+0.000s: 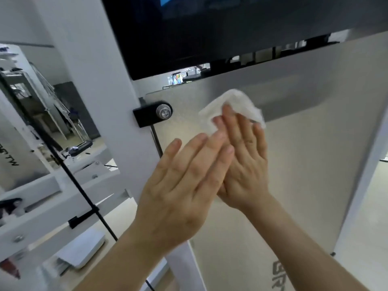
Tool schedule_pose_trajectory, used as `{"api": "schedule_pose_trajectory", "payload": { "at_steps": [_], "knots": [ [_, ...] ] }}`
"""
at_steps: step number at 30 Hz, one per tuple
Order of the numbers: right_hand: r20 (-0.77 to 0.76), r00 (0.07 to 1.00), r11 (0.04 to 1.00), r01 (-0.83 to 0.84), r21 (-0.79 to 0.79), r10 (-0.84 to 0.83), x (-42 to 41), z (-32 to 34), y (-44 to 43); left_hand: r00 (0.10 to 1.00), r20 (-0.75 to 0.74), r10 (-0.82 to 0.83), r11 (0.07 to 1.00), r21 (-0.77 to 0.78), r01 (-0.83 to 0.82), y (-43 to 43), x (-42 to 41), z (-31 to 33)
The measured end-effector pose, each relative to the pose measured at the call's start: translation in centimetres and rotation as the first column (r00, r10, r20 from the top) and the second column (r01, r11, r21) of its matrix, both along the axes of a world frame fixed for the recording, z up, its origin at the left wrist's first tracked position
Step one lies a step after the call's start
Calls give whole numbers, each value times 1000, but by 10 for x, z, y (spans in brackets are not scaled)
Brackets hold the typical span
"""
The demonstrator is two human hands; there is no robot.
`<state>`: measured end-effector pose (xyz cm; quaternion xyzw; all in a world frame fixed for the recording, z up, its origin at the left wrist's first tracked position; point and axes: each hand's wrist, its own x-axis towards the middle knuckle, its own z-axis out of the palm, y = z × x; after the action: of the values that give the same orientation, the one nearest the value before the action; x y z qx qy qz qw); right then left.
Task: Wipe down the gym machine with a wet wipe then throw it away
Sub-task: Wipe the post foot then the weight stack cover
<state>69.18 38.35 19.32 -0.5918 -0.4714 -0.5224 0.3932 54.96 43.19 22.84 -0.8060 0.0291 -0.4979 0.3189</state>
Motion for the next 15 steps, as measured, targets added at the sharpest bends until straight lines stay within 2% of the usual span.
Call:
{"api": "schedule_pose_trajectory", "payload": {
  "at_steps": [2, 4, 5, 6, 7, 10, 11, 12, 13, 15],
  "knots": [
    [-170, 979, 992, 123, 40, -115, 23, -2, -11, 995, -69, 79, 996, 48, -76, -1, 4, 2],
    [-455, 881, 974, 199, 110, -129, 39, 1, -21, 967, -89, 239, 967, 116, -228, 4, 8, 4],
    [-546, 832, 968, 206, 142, -97, 37, 3, -19, 946, -91, 312, 943, 150, -297, 7, 9, 5],
    [-568, 820, 970, 189, 154, -69, 29, 5, -14, 928, -99, 358, 925, 171, -339, 8, 10, 5],
    [-522, 850, 978, 162, 131, -70, 18, 4, -8, 921, -105, 376, 918, 178, -355, 10, 10, 4],
    [-128, 983, 991, 124, -52, -130, 8, -13, -5, 925, -88, 368, 925, 138, -355, 5, 13, 3],
    [-37, 989, 986, 142, -89, -146, 28, -16, -17, 922, -84, 379, 921, 130, -367, 3, 14, 3],
    [-30, 980, 977, 191, -91, -195, 56, -19, -32, 913, -82, 400, 912, 131, -388, 0, 15, 3],
    [-131, 959, 967, 244, -77, -252, 88, -19, -46, 904, -76, 422, 902, 137, -409, -1, 16, 4],
    [-496, 843, 969, 247, 18, -206, 139, -14, -68, 886, -65, 460, 883, 142, -448, -6, 18, 5]
  ]
}}
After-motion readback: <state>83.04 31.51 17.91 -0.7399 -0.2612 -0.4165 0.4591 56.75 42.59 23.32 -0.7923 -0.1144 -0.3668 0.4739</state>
